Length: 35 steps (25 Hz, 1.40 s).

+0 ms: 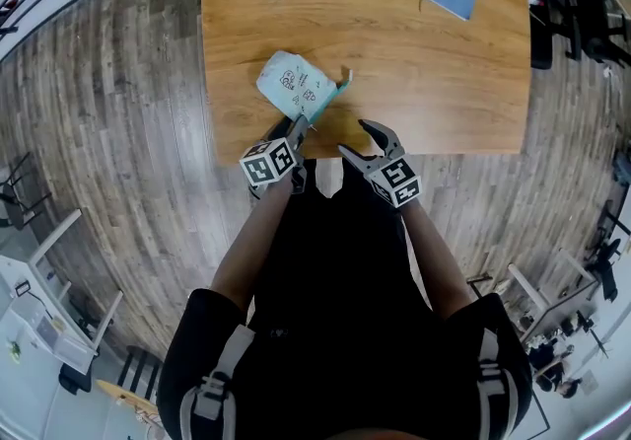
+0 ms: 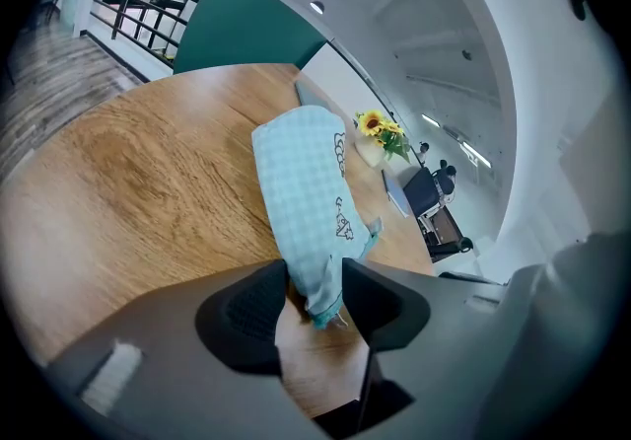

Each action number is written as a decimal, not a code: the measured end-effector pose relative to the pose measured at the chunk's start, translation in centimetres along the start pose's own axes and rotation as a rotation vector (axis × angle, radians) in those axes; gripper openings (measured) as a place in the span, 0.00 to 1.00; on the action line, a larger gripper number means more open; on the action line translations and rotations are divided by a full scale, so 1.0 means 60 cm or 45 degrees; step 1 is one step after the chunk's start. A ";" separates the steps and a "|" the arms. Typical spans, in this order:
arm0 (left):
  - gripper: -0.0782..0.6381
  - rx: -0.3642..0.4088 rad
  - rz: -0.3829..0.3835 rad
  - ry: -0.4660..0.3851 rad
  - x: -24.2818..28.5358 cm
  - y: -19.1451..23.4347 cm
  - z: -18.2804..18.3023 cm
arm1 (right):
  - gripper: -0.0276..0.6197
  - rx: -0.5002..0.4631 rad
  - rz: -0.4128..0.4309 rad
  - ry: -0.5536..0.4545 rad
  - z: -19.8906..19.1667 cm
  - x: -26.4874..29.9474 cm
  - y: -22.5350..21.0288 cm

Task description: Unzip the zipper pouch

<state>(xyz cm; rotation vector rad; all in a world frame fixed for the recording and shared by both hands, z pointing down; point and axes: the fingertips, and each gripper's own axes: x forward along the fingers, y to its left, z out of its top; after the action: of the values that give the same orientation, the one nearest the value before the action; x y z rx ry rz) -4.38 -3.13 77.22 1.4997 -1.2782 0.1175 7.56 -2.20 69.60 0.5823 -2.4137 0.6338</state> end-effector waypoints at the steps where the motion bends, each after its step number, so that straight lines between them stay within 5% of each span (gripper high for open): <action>1: 0.36 0.010 0.000 -0.002 0.001 0.000 0.000 | 0.50 0.003 0.003 0.006 -0.003 0.001 0.001; 10: 0.33 -0.017 -0.059 0.021 0.006 -0.001 0.004 | 0.49 -0.012 0.016 0.037 -0.009 0.016 0.013; 19: 0.25 0.035 -0.018 0.030 0.012 0.003 0.003 | 0.48 -0.035 0.017 0.049 -0.007 0.015 0.025; 25: 0.16 0.026 -0.090 0.123 0.026 -0.016 0.005 | 0.46 -0.036 -0.014 0.022 0.002 0.009 0.024; 35: 0.12 -0.123 -0.349 0.067 0.012 -0.089 0.044 | 0.37 -0.039 -0.044 -0.014 0.010 0.003 0.017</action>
<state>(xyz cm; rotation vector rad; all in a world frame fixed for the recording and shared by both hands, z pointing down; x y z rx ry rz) -1.55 -6.56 73.25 1.5617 -1.0116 -0.0823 6.61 -1.76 68.98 0.6147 -2.4144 0.5794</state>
